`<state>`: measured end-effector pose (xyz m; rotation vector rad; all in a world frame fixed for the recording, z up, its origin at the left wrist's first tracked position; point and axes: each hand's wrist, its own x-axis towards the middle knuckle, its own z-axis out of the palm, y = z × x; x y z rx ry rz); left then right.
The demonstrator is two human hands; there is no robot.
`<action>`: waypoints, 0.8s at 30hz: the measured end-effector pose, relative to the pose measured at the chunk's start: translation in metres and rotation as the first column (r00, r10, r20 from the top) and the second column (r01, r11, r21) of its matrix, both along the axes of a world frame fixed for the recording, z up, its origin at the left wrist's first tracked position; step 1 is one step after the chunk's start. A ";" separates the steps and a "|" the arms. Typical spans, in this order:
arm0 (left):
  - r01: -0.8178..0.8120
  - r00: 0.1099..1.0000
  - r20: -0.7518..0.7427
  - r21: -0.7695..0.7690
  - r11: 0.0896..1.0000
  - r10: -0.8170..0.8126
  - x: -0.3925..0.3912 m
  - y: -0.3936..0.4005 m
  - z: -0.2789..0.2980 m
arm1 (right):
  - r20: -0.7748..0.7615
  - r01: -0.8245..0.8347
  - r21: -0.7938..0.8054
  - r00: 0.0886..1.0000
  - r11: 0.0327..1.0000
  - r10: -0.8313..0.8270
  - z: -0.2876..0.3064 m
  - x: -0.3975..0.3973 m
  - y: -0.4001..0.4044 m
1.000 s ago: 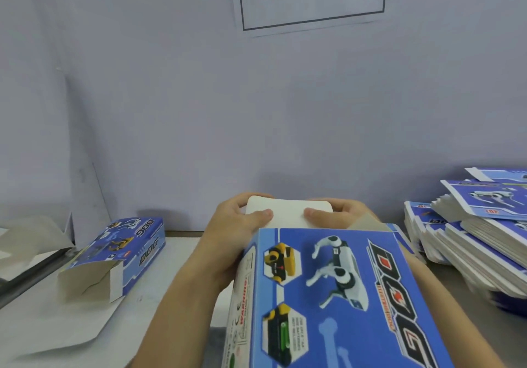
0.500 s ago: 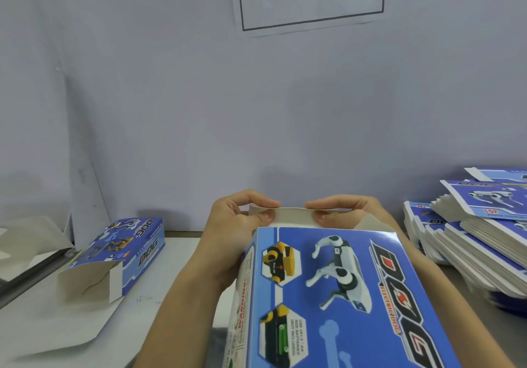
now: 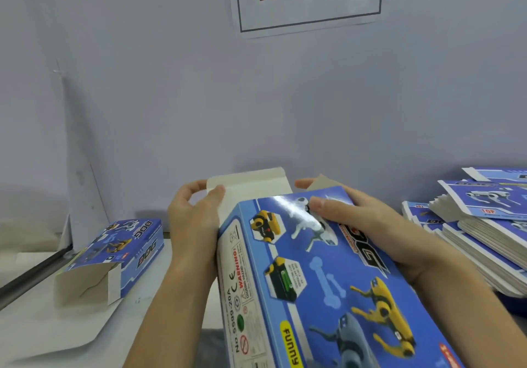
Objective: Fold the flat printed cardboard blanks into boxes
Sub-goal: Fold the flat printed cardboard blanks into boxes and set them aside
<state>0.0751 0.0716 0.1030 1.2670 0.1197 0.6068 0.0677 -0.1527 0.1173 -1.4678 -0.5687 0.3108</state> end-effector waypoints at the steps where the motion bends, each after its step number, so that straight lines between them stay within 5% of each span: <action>1: -0.026 0.999 0.032 0.010 1.000 0.026 -0.002 -0.001 0.003 | 0.013 0.032 0.054 0.999 0.998 -0.033 -0.001 -0.001 -0.002; 5: 0.089 0.976 0.177 0.196 0.977 -0.124 -0.013 -0.013 0.022 | 0.060 0.307 0.337 0.936 0.890 -0.346 0.003 -0.002 0.000; 9: 0.205 0.924 0.193 0.477 0.854 -0.330 -0.029 -0.035 0.032 | 0.159 0.389 0.488 0.841 0.782 -0.517 0.009 -0.004 0.001; 16: 0.092 0.908 0.297 0.547 0.832 -0.296 -0.036 -0.038 0.035 | 0.477 0.367 0.402 0.698 0.839 -0.534 0.014 -0.016 0.018; 24: -0.105 0.853 0.451 0.640 0.761 -0.261 -0.034 -0.038 0.036 | 0.418 0.453 0.353 0.707 0.819 -0.571 0.018 -0.015 0.026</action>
